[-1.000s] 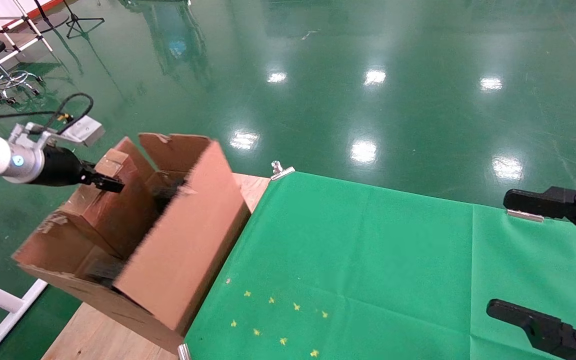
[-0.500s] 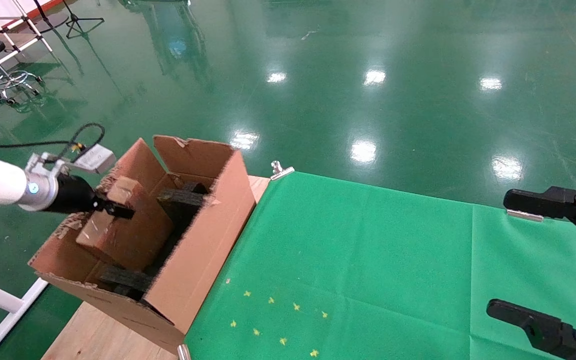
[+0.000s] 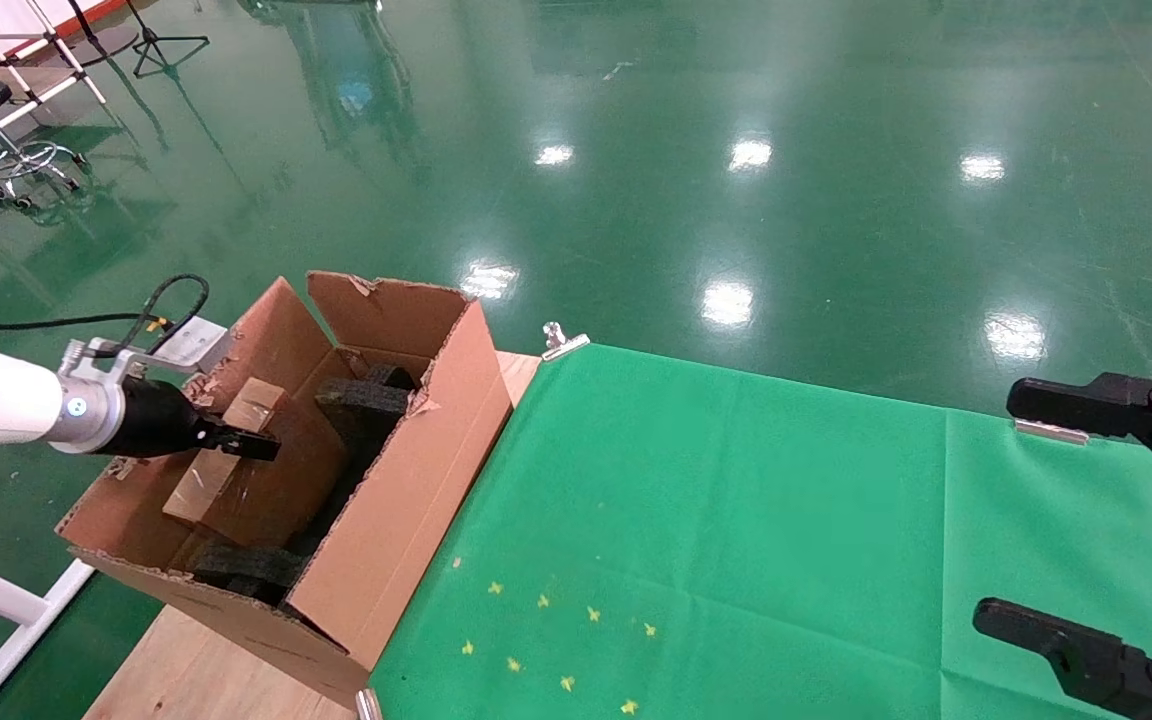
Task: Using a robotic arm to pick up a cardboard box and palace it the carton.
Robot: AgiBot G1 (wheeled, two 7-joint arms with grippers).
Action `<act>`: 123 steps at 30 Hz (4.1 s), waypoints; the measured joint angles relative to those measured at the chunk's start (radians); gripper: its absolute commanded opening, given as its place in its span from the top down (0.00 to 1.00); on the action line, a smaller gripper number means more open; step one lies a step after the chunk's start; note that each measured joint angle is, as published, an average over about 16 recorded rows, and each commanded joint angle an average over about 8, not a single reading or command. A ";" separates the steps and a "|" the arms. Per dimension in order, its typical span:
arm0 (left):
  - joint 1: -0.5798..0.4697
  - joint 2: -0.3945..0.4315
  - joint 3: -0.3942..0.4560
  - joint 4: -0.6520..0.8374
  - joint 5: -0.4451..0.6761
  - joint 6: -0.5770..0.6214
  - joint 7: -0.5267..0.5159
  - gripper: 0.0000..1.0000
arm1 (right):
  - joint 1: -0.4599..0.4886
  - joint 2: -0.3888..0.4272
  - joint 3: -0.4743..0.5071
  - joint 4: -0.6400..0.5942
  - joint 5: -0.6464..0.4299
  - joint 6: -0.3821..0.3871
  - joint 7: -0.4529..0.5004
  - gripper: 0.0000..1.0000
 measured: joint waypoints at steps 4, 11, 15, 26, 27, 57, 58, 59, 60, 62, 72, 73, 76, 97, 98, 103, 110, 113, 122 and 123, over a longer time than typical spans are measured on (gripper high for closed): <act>0.010 0.002 -0.007 0.000 -0.011 -0.005 -0.004 0.13 | 0.000 0.000 0.000 0.000 0.000 0.000 0.000 0.00; 0.016 0.003 -0.012 0.000 -0.018 -0.008 -0.007 0.00 | 0.000 0.000 0.000 0.000 0.000 0.000 0.000 0.00; 0.008 0.002 -0.010 -0.005 -0.016 -0.010 -0.005 0.00 | 0.000 0.000 0.000 0.000 0.000 0.000 0.000 0.00; -0.052 -0.023 -0.019 -0.060 -0.030 0.013 0.026 0.00 | 0.000 0.000 0.000 0.000 0.000 0.000 0.000 0.00; -0.059 -0.028 -0.023 -0.071 -0.036 0.021 0.032 0.00 | 0.000 0.000 0.000 0.000 0.000 0.000 0.000 0.00; -0.071 -0.128 -0.112 -0.418 -0.197 0.242 0.160 0.00 | 0.000 0.000 0.000 0.000 0.001 0.000 0.000 0.00; -0.063 -0.128 -0.117 -0.427 -0.206 0.245 0.160 0.00 | 0.000 0.000 0.000 0.000 0.001 0.000 0.000 0.00; -0.054 -0.129 -0.122 -0.437 -0.216 0.249 0.160 0.00 | 0.000 0.000 0.000 0.000 0.001 0.000 0.000 0.00; -0.045 -0.129 -0.128 -0.449 -0.227 0.253 0.160 0.00 | 0.000 0.000 0.000 0.000 0.001 0.000 0.000 0.00; -0.023 -0.131 -0.141 -0.477 -0.253 0.264 0.162 0.00 | 0.000 0.000 0.000 0.000 0.001 0.000 0.000 0.00; 0.100 -0.138 -0.213 -0.634 -0.396 0.322 0.166 0.00 | 0.000 0.000 0.000 0.000 0.001 0.000 0.000 0.00; 0.112 -0.138 -0.221 -0.650 -0.410 0.328 0.167 0.00 | 0.000 0.000 0.000 0.000 0.001 0.000 0.000 0.00; 0.150 -0.140 -0.243 -0.697 -0.454 0.346 0.168 0.00 | 0.000 0.000 0.000 0.000 0.001 0.000 0.000 0.00; 0.410 -0.155 -0.396 -1.028 -0.757 0.468 0.178 0.00 | 0.000 0.000 0.000 0.000 0.001 0.001 0.000 0.00; 0.422 -0.156 -0.403 -1.043 -0.771 0.474 0.179 0.00 | 0.000 0.000 0.000 0.000 0.001 0.001 0.000 0.00; 0.484 -0.159 -0.440 -1.122 -0.843 0.503 0.181 0.00 | 0.000 0.000 0.000 0.000 0.001 0.001 0.000 0.00; 0.567 -0.164 -0.489 -1.227 -0.940 0.542 0.184 0.00 | 0.000 0.000 0.000 0.000 0.001 0.001 0.000 0.00; 0.599 -0.166 -0.507 -1.267 -0.976 0.557 0.186 0.00 | 0.000 0.000 0.000 -0.001 0.001 0.001 0.000 0.00; 0.647 -0.168 -0.536 -1.328 -1.033 0.580 0.188 0.00 | -0.001 0.001 0.000 -0.001 0.001 0.001 0.000 0.00; 0.648 -0.169 -0.536 -1.329 -1.035 0.581 0.188 0.00 | -0.001 0.001 0.000 -0.001 0.001 0.001 0.000 0.00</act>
